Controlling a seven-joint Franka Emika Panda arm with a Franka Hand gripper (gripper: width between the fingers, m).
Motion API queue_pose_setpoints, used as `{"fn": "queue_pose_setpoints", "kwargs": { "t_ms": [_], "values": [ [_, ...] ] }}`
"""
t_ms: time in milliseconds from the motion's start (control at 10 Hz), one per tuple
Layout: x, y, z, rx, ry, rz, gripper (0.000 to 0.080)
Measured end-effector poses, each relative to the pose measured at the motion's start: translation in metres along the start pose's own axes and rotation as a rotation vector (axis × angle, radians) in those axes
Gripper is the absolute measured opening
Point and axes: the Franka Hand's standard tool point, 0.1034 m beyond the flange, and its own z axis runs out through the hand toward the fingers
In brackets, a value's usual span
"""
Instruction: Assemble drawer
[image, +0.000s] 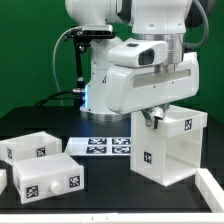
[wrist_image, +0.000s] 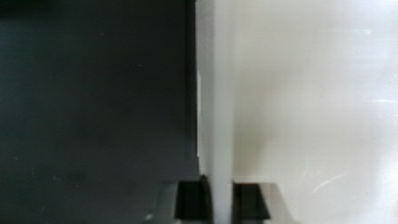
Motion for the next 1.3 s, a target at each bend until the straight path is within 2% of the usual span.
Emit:
{"fn": "queue_pose_setpoints", "kwargs": {
  "t_ms": [200, 400, 600, 800, 1000, 1100, 1200, 1300],
  "values": [
    [-0.019, 0.014, -0.002, -0.011, 0.004, 0.073, 0.0033],
    [-0.033, 0.018, -0.004, -0.012, -0.001, 0.283, 0.0033],
    [-0.033, 0.018, -0.004, -0.009, -0.006, 0.312, 0.0033],
    [-0.034, 0.020, -0.003, -0.003, -0.005, 0.475, 0.0033],
    [-0.046, 0.038, -0.004, -0.006, 0.000, 0.848, 0.0033],
    [-0.042, 0.034, -0.004, -0.015, 0.028, 0.995, 0.0033],
    [-0.043, 0.031, -0.001, 0.017, 0.033, 1.040, 0.0033],
    [-0.042, 0.031, -0.001, 0.020, 0.033, 1.091, 0.0033]
  ]
}}
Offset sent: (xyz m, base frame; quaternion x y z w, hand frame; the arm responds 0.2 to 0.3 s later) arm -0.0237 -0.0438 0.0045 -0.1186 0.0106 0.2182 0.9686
